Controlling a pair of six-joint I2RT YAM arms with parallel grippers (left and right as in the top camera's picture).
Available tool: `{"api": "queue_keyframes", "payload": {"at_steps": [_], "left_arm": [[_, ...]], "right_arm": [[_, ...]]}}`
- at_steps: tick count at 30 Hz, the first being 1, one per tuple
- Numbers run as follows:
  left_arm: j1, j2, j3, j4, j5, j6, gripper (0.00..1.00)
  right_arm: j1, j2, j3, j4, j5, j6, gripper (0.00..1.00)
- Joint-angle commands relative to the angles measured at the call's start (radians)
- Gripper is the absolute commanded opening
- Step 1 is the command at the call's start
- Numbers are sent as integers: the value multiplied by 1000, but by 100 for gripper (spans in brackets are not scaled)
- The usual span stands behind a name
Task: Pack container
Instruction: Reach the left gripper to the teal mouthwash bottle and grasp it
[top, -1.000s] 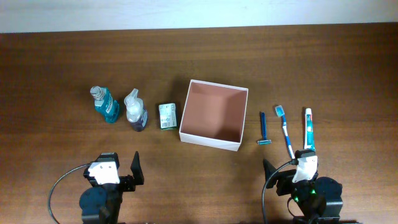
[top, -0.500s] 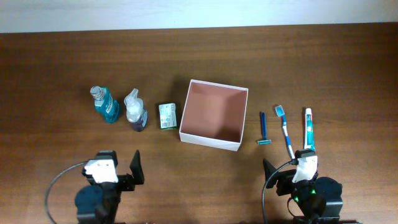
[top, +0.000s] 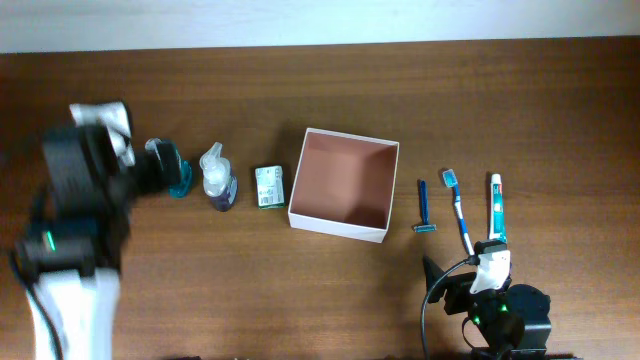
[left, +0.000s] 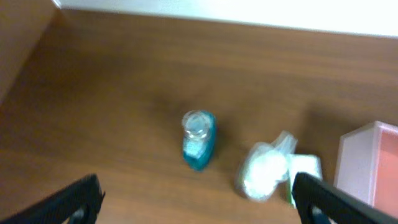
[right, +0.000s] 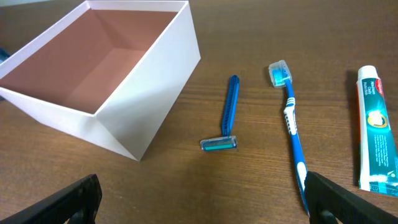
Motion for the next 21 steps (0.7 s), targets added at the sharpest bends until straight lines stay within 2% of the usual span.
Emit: {"api": "queue_keyframes", "payload": {"at_steps": [1, 3, 6, 13, 21], "left_arm": [[57, 194, 226, -97, 41, 33, 99], [81, 306, 347, -172, 83, 33, 99], [97, 422, 435, -223, 116, 33, 99], [97, 566, 438, -293, 116, 34, 99], [93, 704, 438, -264, 130, 76, 99]], "right_arm": [[-7, -8, -5, -1, -9, -3, 99], [-7, -8, -5, 0, -9, -3, 99], [-7, -8, -5, -1, -9, -3, 99], [-7, -8, -5, -1, -9, -3, 99], [-7, -8, -5, -1, -9, -3, 99]]}}
